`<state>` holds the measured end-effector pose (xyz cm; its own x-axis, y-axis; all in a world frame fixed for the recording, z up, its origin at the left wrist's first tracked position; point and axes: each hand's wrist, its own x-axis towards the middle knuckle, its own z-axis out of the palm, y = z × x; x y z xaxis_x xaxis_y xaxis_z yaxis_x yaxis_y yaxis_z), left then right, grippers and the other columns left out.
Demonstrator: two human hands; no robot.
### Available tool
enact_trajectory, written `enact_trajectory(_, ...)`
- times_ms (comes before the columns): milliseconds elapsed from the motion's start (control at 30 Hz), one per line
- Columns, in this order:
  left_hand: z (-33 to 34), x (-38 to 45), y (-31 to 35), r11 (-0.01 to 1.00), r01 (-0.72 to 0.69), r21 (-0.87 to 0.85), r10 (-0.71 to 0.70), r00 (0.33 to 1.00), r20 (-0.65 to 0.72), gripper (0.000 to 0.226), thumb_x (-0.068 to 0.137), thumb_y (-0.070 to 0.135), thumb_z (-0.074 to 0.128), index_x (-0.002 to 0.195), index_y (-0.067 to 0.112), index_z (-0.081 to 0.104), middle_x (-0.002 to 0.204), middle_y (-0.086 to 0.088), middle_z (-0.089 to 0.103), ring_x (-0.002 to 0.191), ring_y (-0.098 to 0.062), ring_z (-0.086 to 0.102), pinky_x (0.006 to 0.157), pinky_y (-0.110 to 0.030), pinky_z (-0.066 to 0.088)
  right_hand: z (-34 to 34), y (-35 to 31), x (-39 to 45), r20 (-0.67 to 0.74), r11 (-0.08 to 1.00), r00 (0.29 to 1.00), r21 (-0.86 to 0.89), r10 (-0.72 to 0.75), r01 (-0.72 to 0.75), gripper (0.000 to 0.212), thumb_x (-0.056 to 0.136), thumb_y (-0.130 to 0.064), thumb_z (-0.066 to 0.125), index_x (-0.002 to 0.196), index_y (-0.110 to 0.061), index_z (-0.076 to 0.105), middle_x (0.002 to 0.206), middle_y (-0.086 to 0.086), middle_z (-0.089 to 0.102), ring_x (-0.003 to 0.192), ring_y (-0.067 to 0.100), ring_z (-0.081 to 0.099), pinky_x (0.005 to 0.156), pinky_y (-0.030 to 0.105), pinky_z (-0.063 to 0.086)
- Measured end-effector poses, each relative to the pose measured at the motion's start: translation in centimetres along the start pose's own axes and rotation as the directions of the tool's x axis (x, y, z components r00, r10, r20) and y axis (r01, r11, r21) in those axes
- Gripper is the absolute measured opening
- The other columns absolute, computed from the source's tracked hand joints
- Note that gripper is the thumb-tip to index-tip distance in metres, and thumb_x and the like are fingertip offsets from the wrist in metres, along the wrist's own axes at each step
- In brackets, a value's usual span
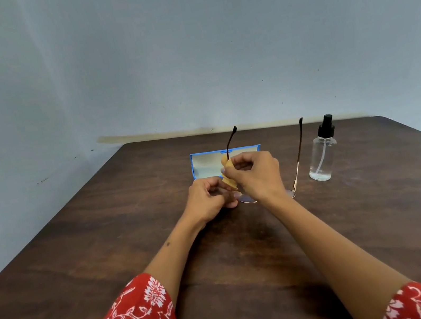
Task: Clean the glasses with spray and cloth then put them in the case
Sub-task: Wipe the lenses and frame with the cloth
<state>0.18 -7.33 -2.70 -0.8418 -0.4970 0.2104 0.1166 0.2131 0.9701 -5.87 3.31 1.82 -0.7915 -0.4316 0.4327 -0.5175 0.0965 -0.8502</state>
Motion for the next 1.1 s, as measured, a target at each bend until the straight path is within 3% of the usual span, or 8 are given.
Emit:
enact_trajectory(233, 0.0, 0.1, -0.1, 1.0, 0.005, -0.021, -0.004, 1.0, 0.01, 0.017, 0.07, -0.007, 0.076, 0.067, 0.007, 0.066, 0.063, 0.0, 0.07, 0.055, -0.016, 0.067, 0.059, -0.024, 0.057, -0.5, -1.2, 0.7, -0.096, 0.989, 0.995, 0.137, -0.041, 0.054, 0.018, 0.074, -0.015, 0.075, 0.065, -0.027, 0.066, 0.059, -0.014, 0.064, 0.057, -0.006, 0.061, 0.061, 0.01, 0.05)
enact_trajectory(333, 0.0, 0.0, -0.1, 1.0, -0.006, -0.014, 0.006, 1.0, 0.001, 0.017, 0.07, -0.007, 0.075, 0.068, 0.008, 0.067, 0.063, -0.007, 0.069, 0.056, -0.018, 0.067, 0.059, -0.023, 0.056, 0.1, -0.3, 0.0, -0.055, 0.997, 0.998, 0.076, 0.005, -0.001, 0.007, 0.074, -0.014, 0.075, 0.071, -0.018, 0.07, 0.064, -0.008, 0.066, 0.064, 0.004, 0.064, 0.065, 0.014, 0.05)
enact_trajectory(467, 0.0, 0.0, 0.0, 1.0, -0.011, 0.004, 0.011, 1.0, 0.007, 0.017, 0.069, -0.007, 0.076, 0.071, 0.009, 0.069, 0.066, -0.013, 0.067, 0.062, -0.022, 0.067, 0.066, -0.029, 0.058, 0.2, 0.4, -0.5, -0.028, 1.0, 0.999, 0.017, 0.018, -0.018, 0.008, 0.073, -0.012, 0.074, 0.07, -0.018, 0.069, 0.062, -0.012, 0.064, 0.06, 0.0, 0.061, 0.057, 0.003, 0.044)
enact_trajectory(667, 0.0, 0.1, 0.1, 0.999, 0.017, -0.032, -0.017, 1.0, 0.014, 0.015, 0.07, -0.007, 0.075, 0.07, 0.005, 0.065, 0.069, -0.006, 0.07, 0.058, -0.017, 0.067, 0.061, -0.024, 0.058, -0.3, -1.2, 0.5, -0.096, 0.989, 0.995, 0.144, -0.027, 0.041, 0.011, 0.074, -0.014, 0.075, 0.069, -0.021, 0.068, 0.061, -0.012, 0.065, 0.056, -0.004, 0.062, 0.06, 0.012, 0.052)
enact_trajectory(767, 0.1, -0.1, 0.2, 1.0, 0.011, -0.026, -0.011, 1.0, 0.009, 0.014, 0.071, -0.009, 0.073, 0.072, 0.002, 0.064, 0.063, -0.006, 0.068, 0.055, -0.016, 0.066, 0.06, -0.023, 0.057, 0.1, -0.7, 0.1, -0.079, 0.996, 0.997, 0.087, 0.002, 0.005, 0.008, 0.075, -0.014, 0.074, 0.071, -0.019, 0.068, 0.064, -0.01, 0.066, 0.063, 0.002, 0.063, 0.064, 0.016, 0.052)
enact_trajectory(933, 0.0, -0.1, 0.2, 1.0, -0.013, 0.013, 0.013, 1.0, 0.014, 0.015, 0.071, -0.011, 0.072, 0.08, 0.0, 0.069, 0.076, -0.017, 0.067, 0.069, -0.024, 0.067, 0.066, -0.028, 0.059, 0.3, 0.4, -0.7, -0.023, 1.0, 1.0, 0.002, 0.022, -0.021, 0.007, 0.074, -0.012, 0.073, 0.073, -0.018, 0.07, 0.064, -0.012, 0.064, 0.063, -0.002, 0.06, 0.063, 0.012, 0.047)
enact_trajectory(1100, 0.0, 0.0, -0.1, 0.999, -0.002, -0.052, 0.003, 1.0, 0.008, 0.017, 0.069, -0.008, 0.075, 0.067, 0.005, 0.065, 0.065, -0.004, 0.069, 0.055, -0.017, 0.065, 0.06, -0.026, 0.058, -0.2, -1.5, 0.5, -0.121, 0.993, 0.992, 0.114, -0.022, 0.036, 0.009, 0.074, -0.017, 0.075, 0.071, -0.019, 0.068, 0.061, -0.013, 0.064, 0.056, -0.004, 0.06, 0.058, 0.01, 0.048)
